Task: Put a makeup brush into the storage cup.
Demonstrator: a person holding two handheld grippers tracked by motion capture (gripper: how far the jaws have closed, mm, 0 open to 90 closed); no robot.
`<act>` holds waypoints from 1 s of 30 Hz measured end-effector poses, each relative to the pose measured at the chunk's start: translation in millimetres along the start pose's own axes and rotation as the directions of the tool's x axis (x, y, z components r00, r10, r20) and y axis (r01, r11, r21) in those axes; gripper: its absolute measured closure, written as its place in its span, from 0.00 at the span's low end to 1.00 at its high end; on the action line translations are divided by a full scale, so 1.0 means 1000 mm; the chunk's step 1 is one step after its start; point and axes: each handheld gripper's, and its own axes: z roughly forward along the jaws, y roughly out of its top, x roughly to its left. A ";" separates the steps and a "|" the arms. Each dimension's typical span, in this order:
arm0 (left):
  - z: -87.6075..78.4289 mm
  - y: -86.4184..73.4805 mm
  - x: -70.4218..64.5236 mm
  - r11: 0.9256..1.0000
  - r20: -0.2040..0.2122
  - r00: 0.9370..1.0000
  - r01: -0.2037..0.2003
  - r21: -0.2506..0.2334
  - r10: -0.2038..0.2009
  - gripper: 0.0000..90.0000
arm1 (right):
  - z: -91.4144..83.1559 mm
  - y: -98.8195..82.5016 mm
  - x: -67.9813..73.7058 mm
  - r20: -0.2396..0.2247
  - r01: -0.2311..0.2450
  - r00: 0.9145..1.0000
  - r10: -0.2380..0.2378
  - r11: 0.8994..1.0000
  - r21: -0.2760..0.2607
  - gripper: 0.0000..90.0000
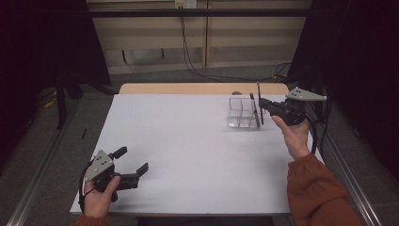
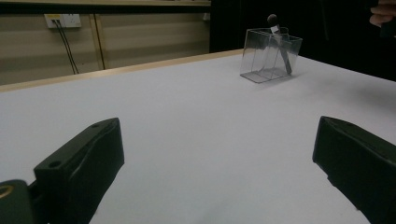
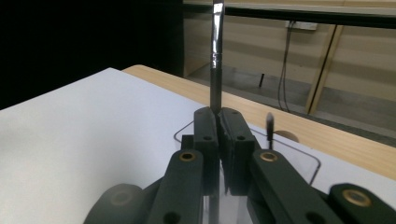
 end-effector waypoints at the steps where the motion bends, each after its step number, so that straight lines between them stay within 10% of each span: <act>1: 0.000 0.000 0.000 1.000 0.002 1.000 0.002 -0.001 -0.002 0.02 | 0.000 0.001 -0.001 -0.001 0.000 1.000 0.000 1.000 -0.001 0.96; 30: -0.001 -0.001 0.004 1.000 -0.007 1.000 0.006 0.005 -0.006 0.02 | 0.039 0.015 -0.021 0.061 -0.016 0.998 0.016 1.000 0.002 0.96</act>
